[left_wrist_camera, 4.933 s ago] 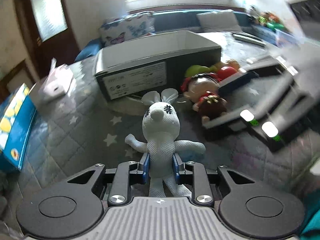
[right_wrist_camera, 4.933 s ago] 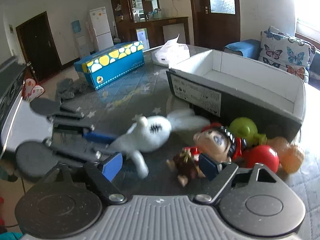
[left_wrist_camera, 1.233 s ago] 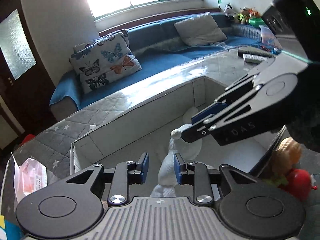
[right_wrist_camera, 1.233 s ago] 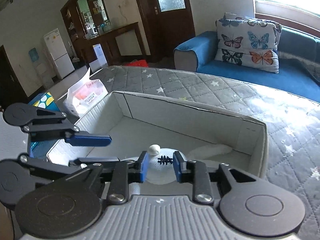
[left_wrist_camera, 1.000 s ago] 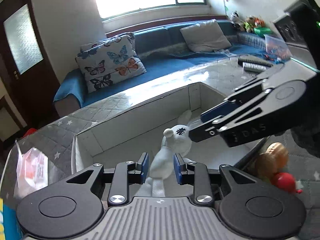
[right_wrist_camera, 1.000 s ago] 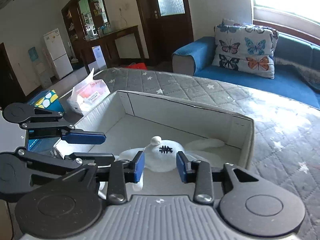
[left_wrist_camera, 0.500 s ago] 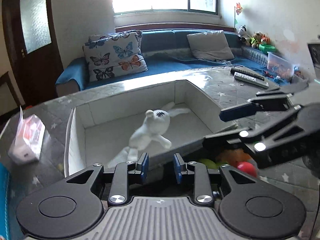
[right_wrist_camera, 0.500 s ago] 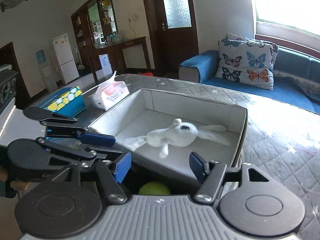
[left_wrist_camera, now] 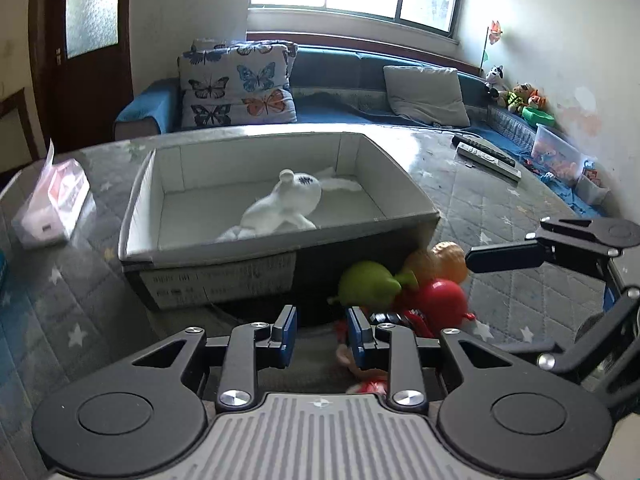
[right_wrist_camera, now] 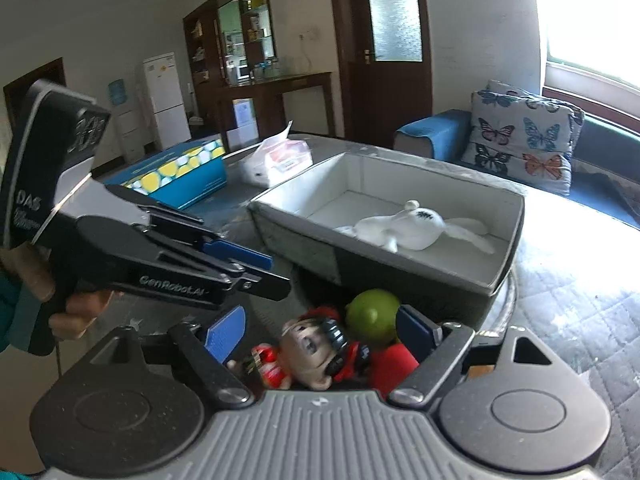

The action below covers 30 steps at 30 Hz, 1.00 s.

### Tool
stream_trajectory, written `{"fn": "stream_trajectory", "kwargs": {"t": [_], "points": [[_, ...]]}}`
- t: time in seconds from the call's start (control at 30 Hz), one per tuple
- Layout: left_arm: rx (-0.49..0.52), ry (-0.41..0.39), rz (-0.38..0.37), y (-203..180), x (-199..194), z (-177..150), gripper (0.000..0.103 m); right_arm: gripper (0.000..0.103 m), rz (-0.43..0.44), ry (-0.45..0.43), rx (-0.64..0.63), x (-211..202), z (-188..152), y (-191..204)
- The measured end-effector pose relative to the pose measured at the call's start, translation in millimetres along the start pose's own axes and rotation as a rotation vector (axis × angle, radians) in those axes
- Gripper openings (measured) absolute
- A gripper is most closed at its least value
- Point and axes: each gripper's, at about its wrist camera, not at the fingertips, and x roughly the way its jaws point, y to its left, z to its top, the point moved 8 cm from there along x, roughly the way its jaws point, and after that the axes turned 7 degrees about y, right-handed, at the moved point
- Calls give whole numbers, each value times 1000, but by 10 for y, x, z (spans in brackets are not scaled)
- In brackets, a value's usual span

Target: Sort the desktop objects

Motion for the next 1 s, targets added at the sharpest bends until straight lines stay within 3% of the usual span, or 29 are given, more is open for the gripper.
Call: {"fn": "stream_trajectory", "kwargs": {"t": [0.63, 1.0], "points": [[-116, 53, -125, -52, 55, -156, 31, 85, 49, 70, -26, 1210, 341, -759], [-195, 104, -201, -33, 155, -223, 31, 88, 37, 95, -3, 1828, 537, -1459]]}}
